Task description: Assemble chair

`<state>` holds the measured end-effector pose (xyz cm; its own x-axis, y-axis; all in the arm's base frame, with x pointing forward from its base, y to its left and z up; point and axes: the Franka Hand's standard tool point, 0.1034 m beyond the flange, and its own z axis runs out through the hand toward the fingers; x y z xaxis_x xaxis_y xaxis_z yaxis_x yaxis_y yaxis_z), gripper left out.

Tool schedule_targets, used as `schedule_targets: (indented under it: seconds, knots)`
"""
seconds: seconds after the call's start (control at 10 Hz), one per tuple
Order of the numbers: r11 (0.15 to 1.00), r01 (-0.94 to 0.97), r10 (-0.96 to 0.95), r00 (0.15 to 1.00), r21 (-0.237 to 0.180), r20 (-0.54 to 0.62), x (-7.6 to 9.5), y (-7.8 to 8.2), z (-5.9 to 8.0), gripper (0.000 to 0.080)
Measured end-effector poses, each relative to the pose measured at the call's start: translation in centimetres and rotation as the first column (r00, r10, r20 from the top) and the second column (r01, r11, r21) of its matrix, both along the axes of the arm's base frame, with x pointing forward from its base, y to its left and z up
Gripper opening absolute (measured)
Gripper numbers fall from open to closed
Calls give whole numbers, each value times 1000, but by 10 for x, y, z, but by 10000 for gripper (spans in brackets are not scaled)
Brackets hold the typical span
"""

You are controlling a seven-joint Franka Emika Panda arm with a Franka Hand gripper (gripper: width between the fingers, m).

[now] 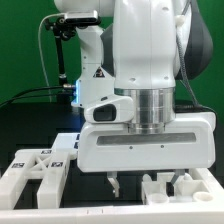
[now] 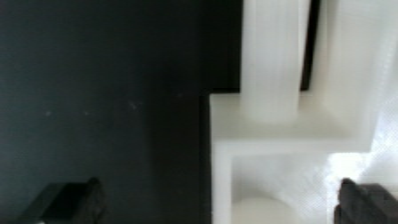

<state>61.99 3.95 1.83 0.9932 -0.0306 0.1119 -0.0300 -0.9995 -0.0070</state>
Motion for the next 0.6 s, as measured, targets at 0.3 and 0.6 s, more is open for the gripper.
schedule_targets:
  seconds: [0.3,0.6]
  knots:
    - [1000,-3,3,1000,5,-9,-10,1,27,648]
    - [999,-30,31,997,17,-70,-32,23,59,648]
